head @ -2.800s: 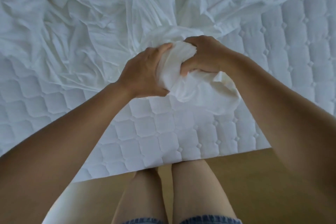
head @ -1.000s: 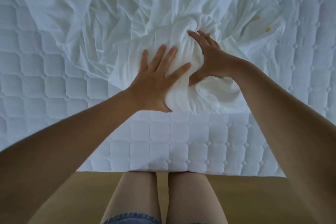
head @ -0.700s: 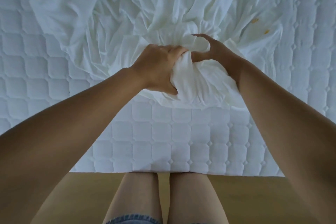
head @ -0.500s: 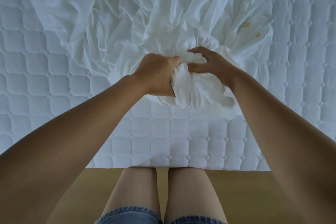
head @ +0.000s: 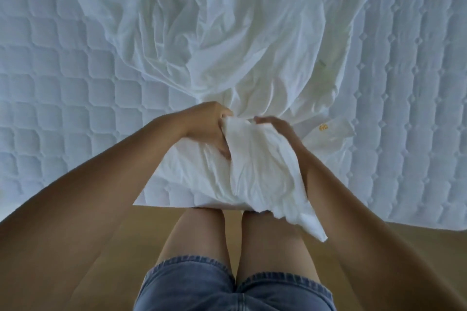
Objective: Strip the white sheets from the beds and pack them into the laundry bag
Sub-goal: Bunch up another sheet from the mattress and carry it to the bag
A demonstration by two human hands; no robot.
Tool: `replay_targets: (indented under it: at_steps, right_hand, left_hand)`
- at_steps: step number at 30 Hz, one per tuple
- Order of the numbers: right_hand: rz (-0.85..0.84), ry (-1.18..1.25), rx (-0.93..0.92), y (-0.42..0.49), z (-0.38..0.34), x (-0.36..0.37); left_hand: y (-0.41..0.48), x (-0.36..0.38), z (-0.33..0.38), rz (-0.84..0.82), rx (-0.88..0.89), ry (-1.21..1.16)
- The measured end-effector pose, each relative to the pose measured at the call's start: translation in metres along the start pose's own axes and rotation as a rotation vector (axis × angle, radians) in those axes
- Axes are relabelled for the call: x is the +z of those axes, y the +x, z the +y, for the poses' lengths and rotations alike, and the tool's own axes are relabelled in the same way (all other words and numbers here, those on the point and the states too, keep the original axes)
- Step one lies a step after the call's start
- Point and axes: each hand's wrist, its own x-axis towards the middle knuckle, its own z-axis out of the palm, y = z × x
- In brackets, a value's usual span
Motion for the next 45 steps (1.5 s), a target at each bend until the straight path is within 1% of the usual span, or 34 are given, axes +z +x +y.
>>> replay_targets:
  at_steps: [2,3,4,5,7,8,9,10,11,12,14,15,16,17,18,20,21,22,24,25,26,29,31,34,37,38,39,40,41,42,43,44,45]
  right_hand:
    - [0.374,0.112,-0.224,-0.011,-0.003,-0.004]
    - [0.422,0.196,-0.272,-0.022,-0.007,-0.005]
    - [0.413,0.175,-0.334,-0.03,-0.008,-0.008]
    - [0.347,0.065,-0.395,-0.043,-0.014,-0.006]
    - [0.279,-0.427,-0.475,-0.053,-0.014,0.003]
    - [0.287,-0.613,-0.462,-0.049,-0.014,0.005]
    - [0.312,-0.704,-0.431,-0.044,-0.016,0.004]
    - [0.332,-0.719,-0.427,-0.036,-0.02,0.002]
    - [0.337,-0.684,-0.432,-0.03,-0.026,-0.001]
    - [0.335,-0.627,-0.448,-0.021,-0.032,-0.005]
    - [0.314,-0.534,-0.435,0.001,-0.049,-0.016]
    - [0.308,-0.507,-0.419,0.015,-0.058,-0.023]
    - [0.302,-0.482,-0.408,0.028,-0.069,-0.03]
    - [0.291,-0.457,-0.395,0.04,-0.079,-0.036]
    - [0.281,-0.431,-0.385,0.051,-0.089,-0.042]
    - [0.288,-0.434,-0.36,0.068,-0.104,-0.048]
    - [0.337,-0.467,-0.352,0.074,-0.107,-0.048]
    - [0.423,-0.511,-0.357,0.078,-0.108,-0.046]
    - [0.608,-0.54,-0.41,0.078,-0.1,-0.036]
    - [0.646,-0.536,-0.432,0.074,-0.092,-0.031]
    - [0.63,-0.531,-0.437,0.07,-0.082,-0.027]
    - [0.477,-0.433,-0.366,0.059,-0.055,-0.026]
    - [0.429,-0.371,-0.339,0.064,-0.05,-0.032]
    - [0.364,-0.242,-0.298,0.086,-0.064,-0.038]
    - [0.296,-0.128,-0.243,0.106,-0.075,-0.046]
    - [0.283,-0.121,-0.237,0.111,-0.074,-0.049]
    - [0.274,-0.114,-0.232,0.115,-0.073,-0.052]
    - [0.272,-0.097,-0.234,0.118,-0.071,-0.053]
    - [0.276,-0.076,-0.24,0.118,-0.071,-0.054]
    - [0.288,-0.058,-0.251,0.119,-0.071,-0.055]
    - [0.309,-0.052,-0.263,0.118,-0.072,-0.054]
    - [0.34,-0.046,-0.28,0.118,-0.072,-0.053]
    - [0.391,-0.041,-0.289,0.117,-0.072,-0.053]
  left_hand:
    - [0.006,-0.013,0.006,0.069,0.016,-0.068]
    - [0.011,-0.019,0.011,0.107,0.025,-0.08]
    - [0.017,-0.025,0.015,0.147,0.022,-0.085]
    - [0.022,-0.031,0.02,0.182,0.017,-0.095]
    - [0.031,-0.041,0.028,0.248,0.003,-0.078]
    - [0.034,-0.046,0.031,0.287,-0.007,-0.008]
    - [0.036,-0.048,0.031,0.348,-0.02,0.08]
    - [0.038,-0.05,0.031,0.438,-0.027,0.149]
    - [0.037,-0.05,0.029,0.545,-0.019,0.16]
    - [0.033,-0.048,0.028,0.654,0.012,0.117]
    - [0.022,-0.037,0.019,0.858,0.204,0.04]
    - [0.018,-0.026,0.014,0.931,0.298,0.079]
    - [0.017,-0.015,0.008,0.97,0.342,0.159]
    - [0.016,-0.003,0.003,0.966,0.336,0.267]
    - [0.016,0.007,0.001,0.9,0.297,0.372]
    - [0.021,0.016,0.003,0.693,0.147,0.506]
    - [0.027,0.012,0.005,0.596,0.068,0.532]
    - [0.036,0.004,0.01,0.539,0.019,0.53]
    - [0.055,-0.019,0.022,0.513,-0.02,0.492]
    - [0.064,-0.031,0.029,0.509,-0.032,0.474]
    - [0.074,-0.042,0.034,0.506,-0.035,0.468]
    - [0.093,-0.06,0.036,0.501,-0.006,0.491]
    - [0.098,-0.067,0.026,0.516,0.037,0.431]
    - [0.097,-0.073,0.016,0.542,0.096,0.284]
    - [0.082,-0.081,0.012,0.565,0.179,0.087]
    - [0.076,-0.084,0.007,0.616,0.192,0.035]
    - [0.069,-0.085,0.0,0.701,0.177,0.03]
    - [0.064,-0.084,-0.009,0.797,0.111,0.037]
    - [0.06,-0.082,-0.018,0.879,-0.004,-0.004]
    - [0.059,-0.077,-0.025,0.918,-0.146,-0.132]
    - [0.059,-0.072,-0.027,0.9,-0.269,-0.348]
    - [0.061,-0.068,-0.026,0.849,-0.33,-0.61]
    - [0.064,-0.064,-0.025,0.788,-0.327,-0.853]
